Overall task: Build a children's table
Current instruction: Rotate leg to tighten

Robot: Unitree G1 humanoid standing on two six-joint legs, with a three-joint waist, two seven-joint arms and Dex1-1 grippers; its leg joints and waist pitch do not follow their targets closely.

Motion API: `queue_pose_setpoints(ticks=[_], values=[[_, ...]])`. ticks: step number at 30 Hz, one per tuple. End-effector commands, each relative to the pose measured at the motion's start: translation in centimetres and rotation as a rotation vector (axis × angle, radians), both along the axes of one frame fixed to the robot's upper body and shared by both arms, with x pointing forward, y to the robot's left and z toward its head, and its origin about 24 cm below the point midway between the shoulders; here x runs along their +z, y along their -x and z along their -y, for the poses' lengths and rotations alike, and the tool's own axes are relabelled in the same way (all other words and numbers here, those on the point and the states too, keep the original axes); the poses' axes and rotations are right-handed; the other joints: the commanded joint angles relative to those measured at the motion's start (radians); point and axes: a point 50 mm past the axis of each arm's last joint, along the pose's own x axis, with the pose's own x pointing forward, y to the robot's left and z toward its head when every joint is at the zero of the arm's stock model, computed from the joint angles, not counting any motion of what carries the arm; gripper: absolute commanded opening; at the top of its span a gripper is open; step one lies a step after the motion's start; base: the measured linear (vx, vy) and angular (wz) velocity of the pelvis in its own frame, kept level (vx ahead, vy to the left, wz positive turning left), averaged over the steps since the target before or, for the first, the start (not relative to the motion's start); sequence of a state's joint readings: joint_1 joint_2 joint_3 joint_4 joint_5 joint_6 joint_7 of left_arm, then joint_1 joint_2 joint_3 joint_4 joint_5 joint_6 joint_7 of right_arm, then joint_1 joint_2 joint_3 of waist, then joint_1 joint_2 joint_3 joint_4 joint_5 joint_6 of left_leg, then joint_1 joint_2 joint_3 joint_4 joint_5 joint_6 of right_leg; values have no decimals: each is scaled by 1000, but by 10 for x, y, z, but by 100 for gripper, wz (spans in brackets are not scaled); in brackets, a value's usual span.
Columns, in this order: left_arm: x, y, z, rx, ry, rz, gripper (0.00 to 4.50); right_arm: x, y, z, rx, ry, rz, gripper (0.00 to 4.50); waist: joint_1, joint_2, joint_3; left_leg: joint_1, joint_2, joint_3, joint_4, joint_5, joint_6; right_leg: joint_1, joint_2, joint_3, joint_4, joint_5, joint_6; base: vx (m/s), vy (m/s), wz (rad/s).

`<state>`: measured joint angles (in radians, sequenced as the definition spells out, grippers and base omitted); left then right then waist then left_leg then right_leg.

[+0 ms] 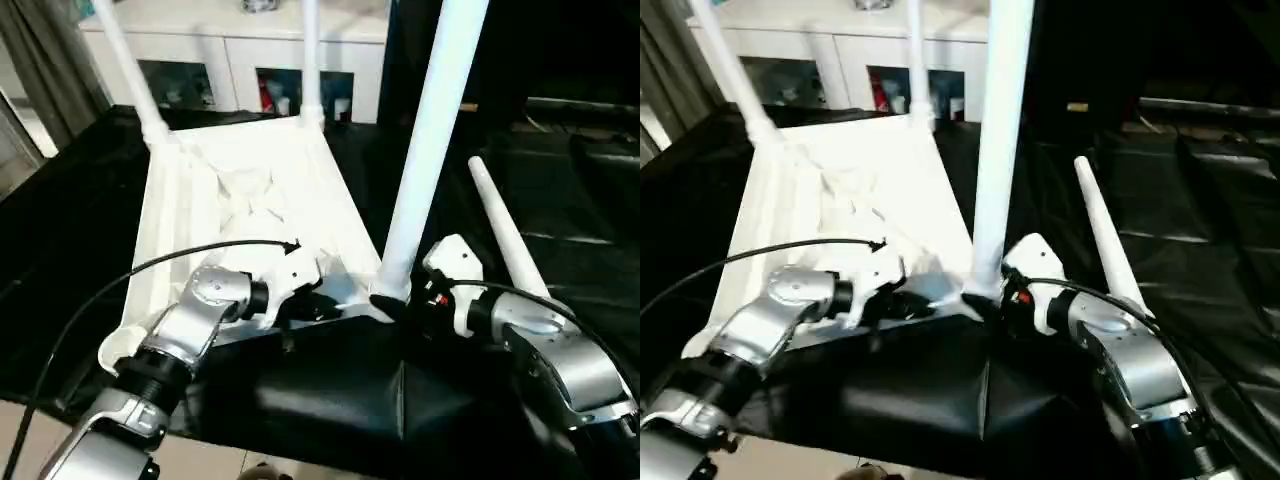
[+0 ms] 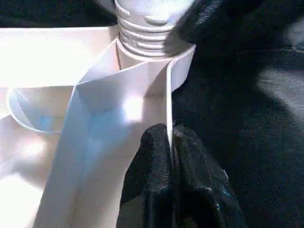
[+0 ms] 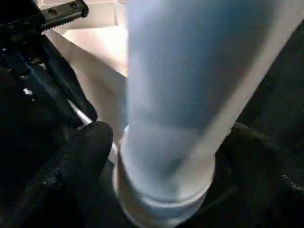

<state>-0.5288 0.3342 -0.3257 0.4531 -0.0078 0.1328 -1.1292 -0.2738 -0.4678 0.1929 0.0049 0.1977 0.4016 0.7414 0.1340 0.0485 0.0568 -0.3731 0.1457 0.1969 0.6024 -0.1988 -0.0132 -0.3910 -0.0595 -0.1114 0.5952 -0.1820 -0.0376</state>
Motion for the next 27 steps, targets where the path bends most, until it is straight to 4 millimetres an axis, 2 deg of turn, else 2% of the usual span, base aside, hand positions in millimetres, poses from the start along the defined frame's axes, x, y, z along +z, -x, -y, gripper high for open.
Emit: queue_pose_setpoints(ticks=[1, 6, 7, 10, 13, 16, 18, 26, 27], values=[[17, 0, 9, -69, 47, 63, 0, 0, -1, -1, 17, 18, -10, 400, 1, -18, -72, 15, 105, -50, -65, -106, 83, 46, -128, 79, -74, -248, -140, 0, 0, 0], [18, 0, 8, -61, 50, 66, 0, -2, -2, 0, 26, 47, -21, 400, 9, -22, -73, 13, 104, -50, -64, -91, 83, 48, -130, 80, -69, -224, -143, 0, 0, 0], [18, 0, 8, -61, 50, 65, 0, -3, -2, 0, 28, 48, -23, 374, 9, -22, -74, 13, 104, -50, -63, -89, 84, 48, -130, 80, -69, -222, -142, 0, 0, 0], [18, 0, 8, -61, 51, 65, 0, -3, -2, 0, 28, 44, -30, 366, 9, -22, -74, 13, 104, -50, -63, -89, 86, 49, -130, 79, -69, -223, -139, 0, 0, 0], [19, 0, 8, -60, 51, 64, 0, -3, -2, 0, 30, 43, -35, 321, 9, -21, -74, 14, 106, -51, -63, -88, 87, 48, -129, 79, -68, -217, -141, 0, 0, 0], [19, 0, 8, -60, 52, 64, 0, -4, -1, 0, 30, 42, -38, 310, 8, -22, -72, 13, 104, -50, -63, -92, 87, 48, -129, 79, -70, -226, -139, 0, 0, 0], [19, 0, 8, -58, 53, 64, 0, -4, -2, 0, 28, 42, -40, 285, 8, -22, -73, 13, 104, -50, -62, -86, 88, 49, -129, 79, -68, -220, -138, 0, 0, 0], [18, -1, 8, -39, 55, 57, 0, -8, -2, -2, 6, 16, -56, 276, 7, -20, -72, 12, 103, -51, -62, -87, 90, 49, -128, 78, -70, -224, -139, 0, 0, 0], [14, -7, 10, 44, 47, 59, 0, -12, -5, -3, -69, -21, -65, 276, 4, -20, -72, 13, 104, -50, -62, -93, 87, 47, -128, 78, -70, -225, -146, 0, 0, 0]])
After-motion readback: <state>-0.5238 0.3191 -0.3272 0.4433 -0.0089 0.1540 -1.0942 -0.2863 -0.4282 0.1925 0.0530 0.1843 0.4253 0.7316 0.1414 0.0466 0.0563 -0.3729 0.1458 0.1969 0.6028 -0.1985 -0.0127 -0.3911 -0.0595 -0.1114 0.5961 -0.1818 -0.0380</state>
